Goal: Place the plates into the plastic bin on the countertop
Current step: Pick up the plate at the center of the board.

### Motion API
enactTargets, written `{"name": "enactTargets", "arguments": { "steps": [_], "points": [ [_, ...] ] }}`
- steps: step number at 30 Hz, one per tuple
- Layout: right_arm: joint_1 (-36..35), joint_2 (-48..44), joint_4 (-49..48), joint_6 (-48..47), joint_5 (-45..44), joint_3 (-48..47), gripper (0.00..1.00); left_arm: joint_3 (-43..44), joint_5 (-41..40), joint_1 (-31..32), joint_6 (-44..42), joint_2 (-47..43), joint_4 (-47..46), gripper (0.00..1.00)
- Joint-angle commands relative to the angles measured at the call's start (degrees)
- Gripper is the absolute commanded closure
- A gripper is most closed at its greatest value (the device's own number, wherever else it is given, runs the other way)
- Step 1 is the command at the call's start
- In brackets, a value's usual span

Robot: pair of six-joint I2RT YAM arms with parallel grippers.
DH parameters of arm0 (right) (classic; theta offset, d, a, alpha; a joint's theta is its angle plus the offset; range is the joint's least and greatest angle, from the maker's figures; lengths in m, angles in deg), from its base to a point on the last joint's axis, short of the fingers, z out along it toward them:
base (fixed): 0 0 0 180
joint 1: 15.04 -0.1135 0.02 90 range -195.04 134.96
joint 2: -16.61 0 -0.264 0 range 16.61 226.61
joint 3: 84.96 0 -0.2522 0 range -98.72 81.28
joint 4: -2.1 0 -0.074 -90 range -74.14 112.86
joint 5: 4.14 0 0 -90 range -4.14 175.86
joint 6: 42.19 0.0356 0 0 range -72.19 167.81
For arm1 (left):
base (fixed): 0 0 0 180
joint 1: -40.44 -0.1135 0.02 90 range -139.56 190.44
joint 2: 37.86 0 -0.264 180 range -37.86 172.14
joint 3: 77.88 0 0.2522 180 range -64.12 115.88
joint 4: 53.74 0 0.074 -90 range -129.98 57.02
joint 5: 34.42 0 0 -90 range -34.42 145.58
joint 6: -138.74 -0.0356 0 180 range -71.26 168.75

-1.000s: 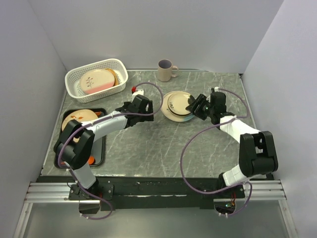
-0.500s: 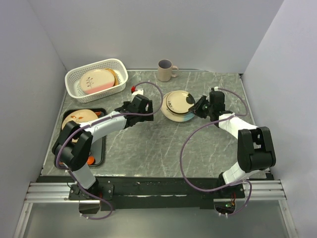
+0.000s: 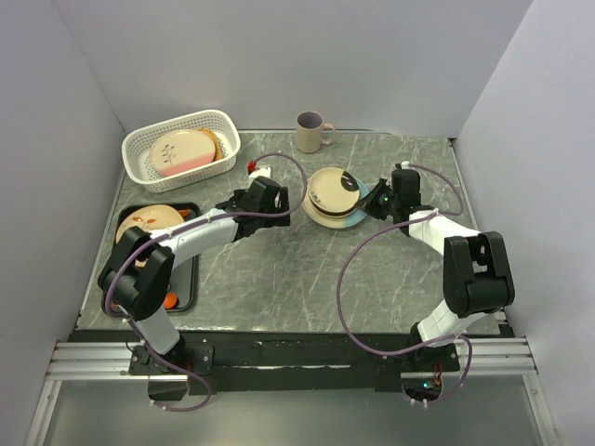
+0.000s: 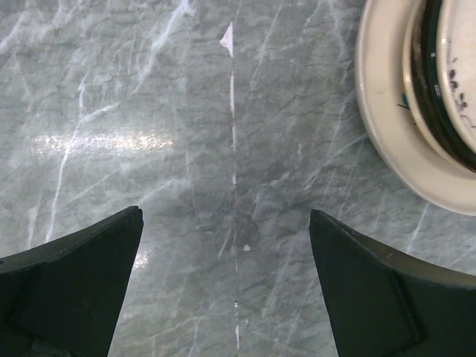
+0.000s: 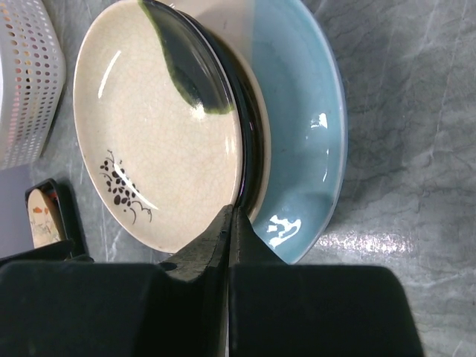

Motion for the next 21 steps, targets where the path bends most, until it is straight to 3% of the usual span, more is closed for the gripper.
{"name": "enactTargets", "arguments": {
  "steps": [1,12,21],
  "points": [
    [0.3,-0.6,-2.8,-0.9,0.7,-0.7,1.0,1.8,2.6,0.3,0.9,-0.8,-3.6,0.01],
    [0.3,0.0,-3.0,-1.9,2.3,-0.5,1.0,2.9,17.9,-5.3,4.5,4.0,-17.5,0.01],
    [0.3,0.2,-2.4,-2.8,2.8,-1.0,1.0,8.5,25.5,-6.8,5.7,9.6,-23.8,0.11]
  ]
}}
